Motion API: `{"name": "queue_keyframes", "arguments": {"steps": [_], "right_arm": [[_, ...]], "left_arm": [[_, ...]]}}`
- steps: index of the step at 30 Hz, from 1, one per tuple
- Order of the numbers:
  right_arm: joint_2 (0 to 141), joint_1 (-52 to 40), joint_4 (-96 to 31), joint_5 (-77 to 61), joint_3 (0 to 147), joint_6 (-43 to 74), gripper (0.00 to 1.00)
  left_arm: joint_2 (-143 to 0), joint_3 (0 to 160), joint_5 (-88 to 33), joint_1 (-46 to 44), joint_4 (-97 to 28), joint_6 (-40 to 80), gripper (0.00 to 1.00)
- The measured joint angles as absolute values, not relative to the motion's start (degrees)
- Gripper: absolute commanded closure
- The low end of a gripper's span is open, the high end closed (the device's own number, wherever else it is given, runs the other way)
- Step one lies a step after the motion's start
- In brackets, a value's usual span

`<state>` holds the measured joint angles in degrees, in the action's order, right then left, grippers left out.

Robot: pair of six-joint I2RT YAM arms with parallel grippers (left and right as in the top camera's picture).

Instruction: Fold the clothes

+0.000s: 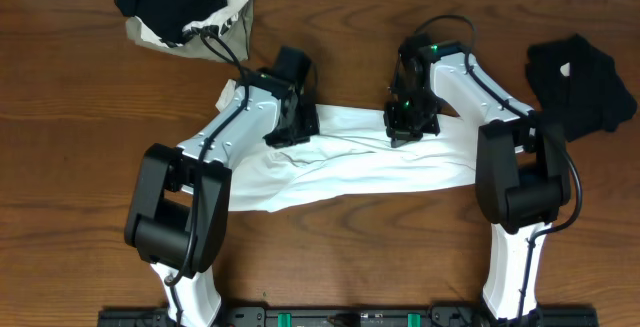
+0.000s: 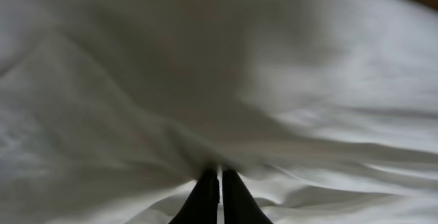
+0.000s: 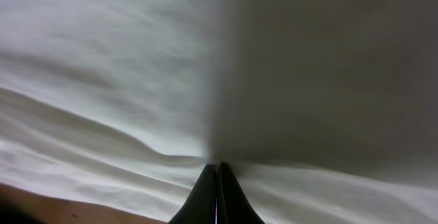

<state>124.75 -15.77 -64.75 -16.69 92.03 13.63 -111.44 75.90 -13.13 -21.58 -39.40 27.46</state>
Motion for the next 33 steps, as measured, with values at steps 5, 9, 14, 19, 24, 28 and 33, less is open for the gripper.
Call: {"name": "queue_keyframes", "arguments": {"steps": [5, 9, 14, 19, 24, 28, 33], "right_arm": [[124.7, -15.8, -64.2, -14.9, 89.7, 13.6, 0.98], [124.7, -15.7, -64.2, -14.5, 89.2, 13.6, 0.98], [124.6, -15.6, -64.7, -13.5, 89.1, 13.7, 0.97], [124.6, -13.7, -65.6, -13.1, 89.1, 13.7, 0.98], [124.6, -10.0, -67.5, -9.6, 89.1, 14.3, 0.97], [124.6, -6.7, -68.2, -6.4, 88.9, 14.4, 0.92], [124.6, -2.9, -68.0, -5.4, 88.9, 12.7, 0.91]], "left_arm": [[-112.9, 75.1, -12.4, -20.9, -38.7, 27.5, 0.93], [-115.2, 75.3, -12.7, -19.4, -38.3, 27.5, 0.93], [-115.6, 75.7, -14.5, -17.5, -39.5, 27.5, 0.93], [-115.8, 75.8, -15.2, -14.8, -41.7, 27.4, 0.94], [-115.8, 75.8, -15.6, -12.1, -43.5, 26.8, 0.94], [-115.8, 75.8, -15.8, -10.7, -44.0, 26.7, 0.94], [-115.8, 75.8, -16.0, -10.3, -44.1, 26.5, 0.94]]}}
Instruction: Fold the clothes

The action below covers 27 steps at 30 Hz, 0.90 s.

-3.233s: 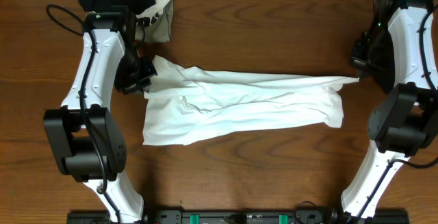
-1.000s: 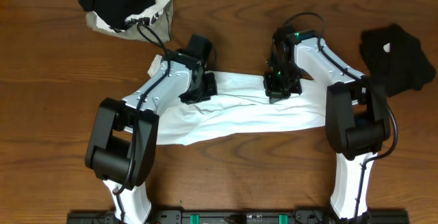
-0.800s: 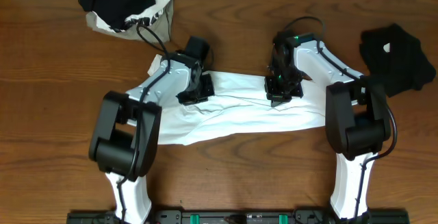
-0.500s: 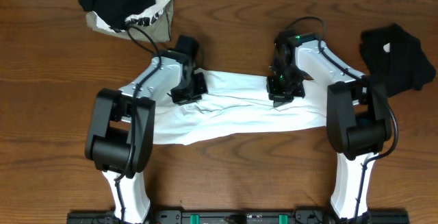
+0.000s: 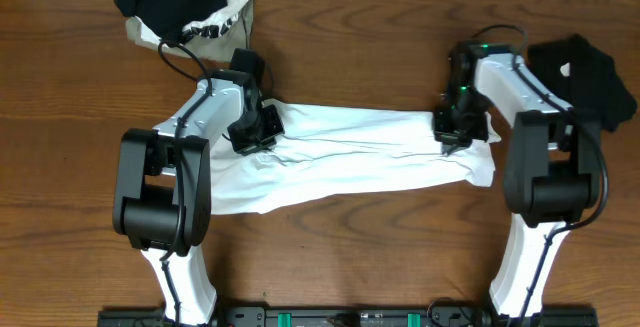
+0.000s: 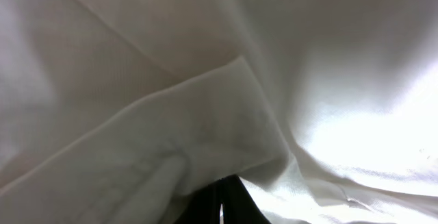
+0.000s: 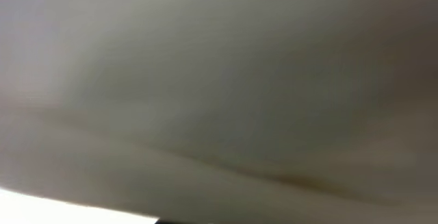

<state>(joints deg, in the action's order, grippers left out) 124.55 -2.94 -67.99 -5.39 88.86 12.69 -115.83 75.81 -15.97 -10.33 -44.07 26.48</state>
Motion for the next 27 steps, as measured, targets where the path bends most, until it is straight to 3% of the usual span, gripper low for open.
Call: {"name": "queue_keyframes", "arguments": {"steps": [15, 27], "right_arm": [[124.3, 6.8, -71.6, -6.5, 91.2, 9.9, 0.99], [115.2, 6.6, -71.7, -24.5, 97.7, 2.2, 0.97]], "left_arm": [[-115.5, 75.9, -14.3, -10.1, -46.0, 25.0, 0.94], [-105.6, 75.9, -12.9, -10.0, -48.4, 25.1, 0.94]]}}
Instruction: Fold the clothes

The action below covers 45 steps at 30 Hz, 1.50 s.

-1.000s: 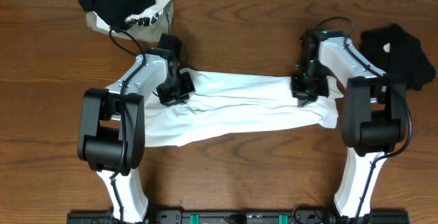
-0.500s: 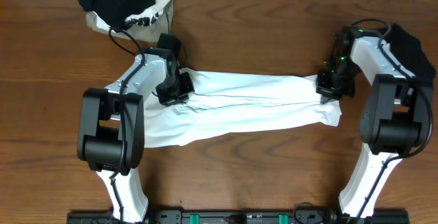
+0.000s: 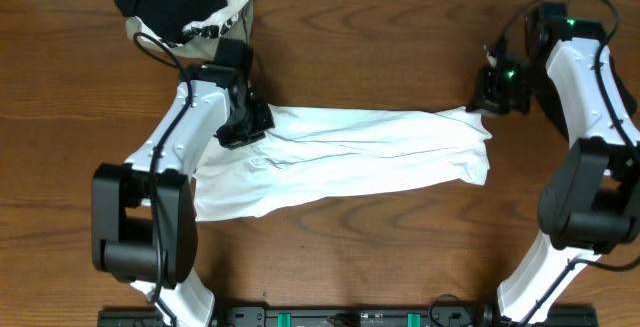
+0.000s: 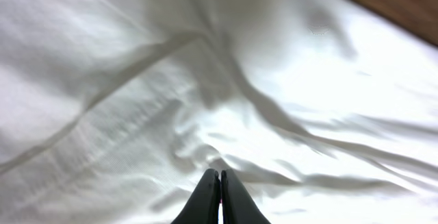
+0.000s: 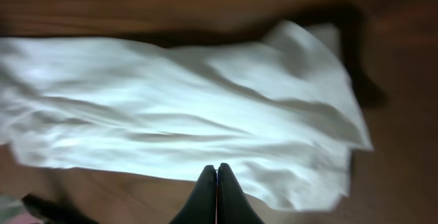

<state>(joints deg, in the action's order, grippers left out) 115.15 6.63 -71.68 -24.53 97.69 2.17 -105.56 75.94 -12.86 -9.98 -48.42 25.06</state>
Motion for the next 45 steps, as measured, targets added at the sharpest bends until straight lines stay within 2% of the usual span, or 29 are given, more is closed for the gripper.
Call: {"name": "queue_keyframes", "arguments": {"steps": [13, 25, 45], "right_arm": [[123.0, -3.6, -62.8, -24.9, 96.6, 3.7, 0.99], [124.5, -3.3, -62.7, -14.5, 96.3, 5.9, 0.95], [128.1, 5.0, -63.9, -9.8, 96.3, 6.7, 0.99]], "left_arm": [[-108.3, 75.9, -18.3, -20.5, -41.5, 28.3, 0.94], [-117.0, 76.3, -19.5, -23.3, -32.4, 31.1, 0.94], [-118.5, 77.5, -22.9, -21.3, -33.2, 30.8, 0.93]]}}
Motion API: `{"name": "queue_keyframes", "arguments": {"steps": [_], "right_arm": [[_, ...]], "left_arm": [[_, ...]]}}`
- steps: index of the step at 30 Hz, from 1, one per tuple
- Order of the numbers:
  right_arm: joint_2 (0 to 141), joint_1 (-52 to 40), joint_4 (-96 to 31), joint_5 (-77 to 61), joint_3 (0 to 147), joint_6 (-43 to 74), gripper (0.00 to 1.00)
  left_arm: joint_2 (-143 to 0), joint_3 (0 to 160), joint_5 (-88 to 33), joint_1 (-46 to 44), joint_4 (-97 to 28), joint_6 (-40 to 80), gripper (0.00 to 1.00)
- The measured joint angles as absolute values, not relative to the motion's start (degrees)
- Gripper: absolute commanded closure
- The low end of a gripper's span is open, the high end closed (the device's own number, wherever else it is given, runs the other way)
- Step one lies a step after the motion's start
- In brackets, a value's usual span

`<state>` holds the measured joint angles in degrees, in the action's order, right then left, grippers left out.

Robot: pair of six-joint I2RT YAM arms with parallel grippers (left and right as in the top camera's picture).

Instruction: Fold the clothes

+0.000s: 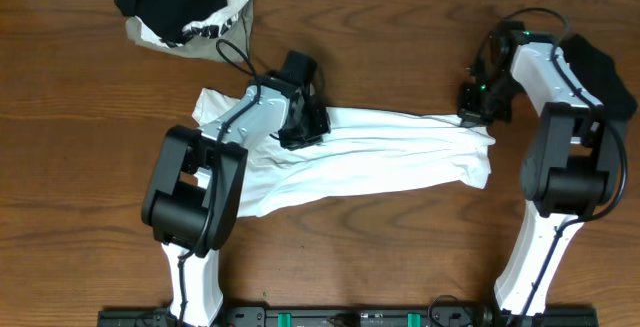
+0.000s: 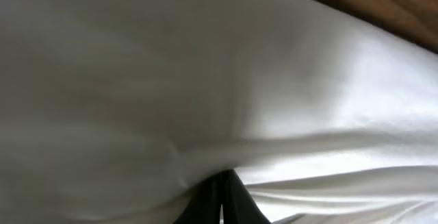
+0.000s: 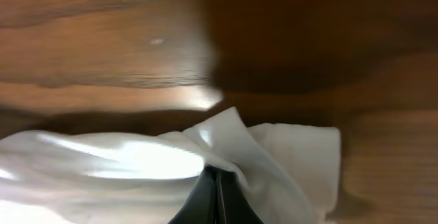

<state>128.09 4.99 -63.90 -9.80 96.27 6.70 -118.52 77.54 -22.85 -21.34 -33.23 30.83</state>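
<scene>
A white garment (image 1: 380, 157) lies stretched in a long band across the middle of the table (image 1: 80, 187). My left gripper (image 1: 303, 130) is at its upper edge left of the middle. In the left wrist view the gripper (image 2: 222, 177) is shut, with white cloth (image 2: 205, 80) draped over its tips. My right gripper (image 1: 478, 114) is at the garment's upper right corner. There the right wrist view shows the gripper (image 3: 217, 174) shut, its tips tucked into a fold of the cloth (image 3: 287, 155).
A heap of black clothes (image 1: 170, 2) sits on a pale bag at the back left. Another black garment (image 1: 603, 72) lies at the right edge behind my right arm. Bare wood lies in front of the white garment.
My left gripper has moved right along the garment's upper edge, leaving a flap bare at the left end. My right gripper, then raised off the cloth, is now down on the upper right corner.
Both grippers were shut on the garment's upper edge near its middle. Then they stood far apart with the cloth drawn out long. Then the right one was off the cloth beyond its corner. Now the left is nearer the middle and the right on the corner.
</scene>
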Motion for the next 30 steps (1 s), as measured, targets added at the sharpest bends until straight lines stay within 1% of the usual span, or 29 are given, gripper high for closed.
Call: {"name": "queue_keyframes", "arguments": {"steps": [7, 11, 12, 15, 16, 18, 19, 20, 21, 23, 28, 30], "right_arm": [[128.1, 6.9, -64.2, -6.0, 96.6, 9.1, 0.96], [128.5, 7.1, -66.3, -3.2, 97.8, 10.3, 0.92], [128.8, 7.2, -67.2, -2.6, 98.4, 10.5, 0.91], [129.9, 7.8, -70.4, -0.1, 101.5, 11.7, 0.82], [130.3, 8.1, -71.9, 0.7, 103.2, 12.3, 0.75], [130.7, 8.6, -74.5, 1.5, 106.1, 13.5, 0.40], [130.8, 9.0, -76.2, 1.9, 108.2, 13.6, 0.26], [130.8, 9.2, -77.6, 2.2, 110.0, 13.9, 0.18], [130.8, 9.4, -79.1, 2.3, 111.6, 14.1, 0.16], [130.8, 10.0, -81.5, 2.5, 114.5, 14.6, 0.12], [130.8, 10.9, -85.7, 2.7, 116.9, 14.8, 0.08], [130.8, 10.9, -86.9, 1.2, 116.9, 13.4, 0.07]], "left_arm": [[-118.8, 77.7, -25.2, -17.5, -35.8, 27.7, 0.94], [-118.8, 77.7, -25.8, -16.3, -36.6, 26.7, 0.94], [-118.8, 77.7, -25.7, -16.2, -36.6, 26.7, 0.94], [-118.7, 77.8, -25.2, -16.1, -37.4, 26.3, 0.94], [-118.5, 77.8, -24.8, -16.1, -37.7, 25.9, 0.94], [-118.1, 77.8, -23.8, -15.9, -38.8, 25.4, 0.94], [-117.8, 77.7, -23.1, -15.8, -39.5, 25.2, 0.94], [-117.4, 77.5, -22.2, -15.7, -40.1, 25.1, 0.94], [-117.1, 77.3, -21.7, -15.6, -40.5, 25.0, 0.92], [-115.5, 76.8, -20.5, -15.4, -41.6, 24.7, 0.88], [-109.4, 76.5, -19.1, -15.3, -42.7, 23.5, 0.63], [-106.5, 76.5, -18.9, -15.5, -43.4, 23.4, 0.43]]}}
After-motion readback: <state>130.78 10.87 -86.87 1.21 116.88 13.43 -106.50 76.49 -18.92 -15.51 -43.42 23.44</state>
